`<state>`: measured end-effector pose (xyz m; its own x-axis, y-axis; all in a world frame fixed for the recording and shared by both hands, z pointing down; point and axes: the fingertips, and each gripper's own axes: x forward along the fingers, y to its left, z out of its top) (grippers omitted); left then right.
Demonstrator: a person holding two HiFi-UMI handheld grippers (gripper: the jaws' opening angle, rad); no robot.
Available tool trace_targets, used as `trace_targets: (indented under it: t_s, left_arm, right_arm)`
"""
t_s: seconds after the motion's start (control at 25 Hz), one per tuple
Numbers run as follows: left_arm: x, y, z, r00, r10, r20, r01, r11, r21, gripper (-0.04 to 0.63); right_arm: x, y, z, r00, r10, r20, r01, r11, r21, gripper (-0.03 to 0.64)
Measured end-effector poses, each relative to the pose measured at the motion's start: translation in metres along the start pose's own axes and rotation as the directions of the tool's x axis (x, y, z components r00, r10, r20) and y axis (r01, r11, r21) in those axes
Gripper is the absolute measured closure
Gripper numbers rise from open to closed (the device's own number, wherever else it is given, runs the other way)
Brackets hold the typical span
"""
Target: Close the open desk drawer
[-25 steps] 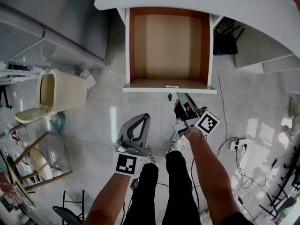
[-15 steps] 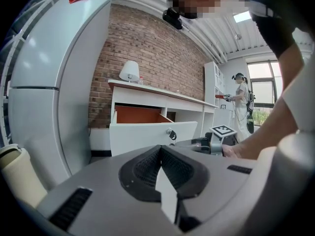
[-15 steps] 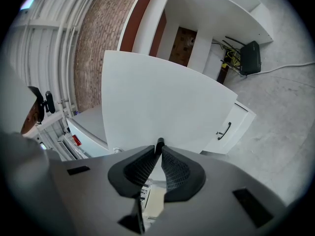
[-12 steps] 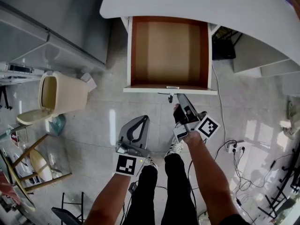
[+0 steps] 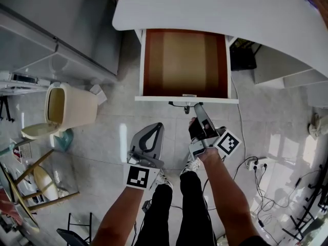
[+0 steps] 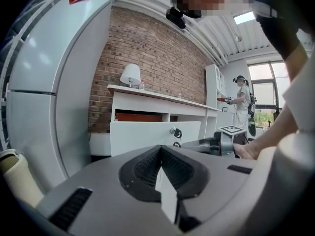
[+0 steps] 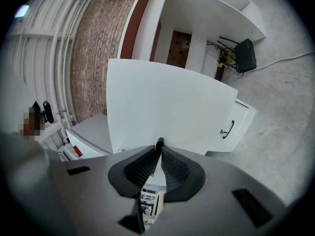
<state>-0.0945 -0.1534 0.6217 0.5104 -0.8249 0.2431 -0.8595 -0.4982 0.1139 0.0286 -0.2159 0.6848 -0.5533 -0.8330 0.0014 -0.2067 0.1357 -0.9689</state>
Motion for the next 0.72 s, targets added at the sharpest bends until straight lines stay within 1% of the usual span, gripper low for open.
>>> trace_targets:
  t_s: [0.24,0.4,0.56,0.72]
  left_arm:
    - [0.006,-0.001,0.014,1.000,0.002,0.024,-0.002,1.000,-0.001,0.591]
    - [0.007,-0.005,0.018,1.000,0.004,0.028,-0.004,1.000,-0.005,0.591]
    - [0.012,-0.006,0.021,1.000,0.003,0.026,-0.003,1.000,-0.003,0.591]
    - [0.014,-0.004,0.024,1.000,0.002,0.027,-0.002,1.000,0.006,0.592]
  right_arm:
    - [0.004,0.014,0.006,1.000,0.008,0.023,-0.008,1.000,0.002,0.560]
    - [0.003,0.014,0.006,0.998,-0.021,0.062,0.020,0.999,0.026,0.561]
    - [0.002,0.014,0.008,0.994,-0.028,0.105,0.024,0.999,0.038,0.561]
    - [0.001,0.016,0.008,0.994,-0.026,0.103,0.023,0.999,0.034,0.561]
